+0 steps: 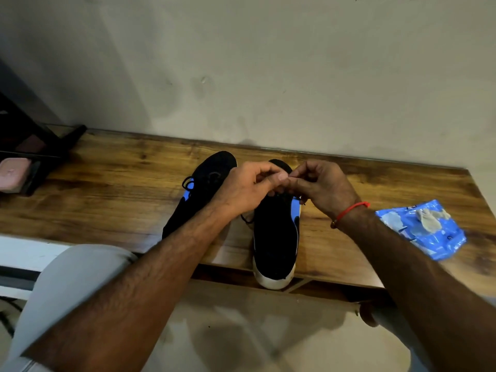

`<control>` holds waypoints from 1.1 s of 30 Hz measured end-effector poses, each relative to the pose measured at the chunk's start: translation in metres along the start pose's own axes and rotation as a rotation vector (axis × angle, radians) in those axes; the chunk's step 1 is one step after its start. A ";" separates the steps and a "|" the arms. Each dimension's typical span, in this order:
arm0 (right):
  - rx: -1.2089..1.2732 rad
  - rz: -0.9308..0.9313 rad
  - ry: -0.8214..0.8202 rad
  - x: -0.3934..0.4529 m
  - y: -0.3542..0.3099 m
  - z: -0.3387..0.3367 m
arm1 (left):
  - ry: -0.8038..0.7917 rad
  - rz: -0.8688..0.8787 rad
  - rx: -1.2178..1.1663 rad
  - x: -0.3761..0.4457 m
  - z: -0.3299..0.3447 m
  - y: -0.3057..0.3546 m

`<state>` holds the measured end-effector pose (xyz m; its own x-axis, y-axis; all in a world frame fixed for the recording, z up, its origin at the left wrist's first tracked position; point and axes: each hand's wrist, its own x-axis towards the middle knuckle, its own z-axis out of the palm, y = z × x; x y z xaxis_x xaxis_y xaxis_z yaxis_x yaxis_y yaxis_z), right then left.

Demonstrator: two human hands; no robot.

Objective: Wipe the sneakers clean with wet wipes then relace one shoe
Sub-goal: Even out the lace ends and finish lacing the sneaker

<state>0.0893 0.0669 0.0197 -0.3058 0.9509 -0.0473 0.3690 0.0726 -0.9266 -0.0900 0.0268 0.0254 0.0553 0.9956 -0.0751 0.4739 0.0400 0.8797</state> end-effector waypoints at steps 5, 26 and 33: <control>-0.059 -0.059 -0.094 0.001 0.003 0.000 | 0.103 -0.105 -0.128 0.000 -0.006 -0.003; -0.080 0.311 -0.200 -0.003 0.015 0.009 | 0.126 -0.067 0.516 -0.014 0.013 -0.028; 0.092 0.361 -0.193 -0.005 0.022 0.009 | 0.174 -0.039 0.453 -0.016 0.021 -0.031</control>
<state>0.0907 0.0612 -0.0039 -0.3335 0.8356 -0.4366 0.4055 -0.2909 -0.8666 -0.0873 0.0076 -0.0109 -0.0994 0.9950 0.0097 0.8100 0.0752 0.5816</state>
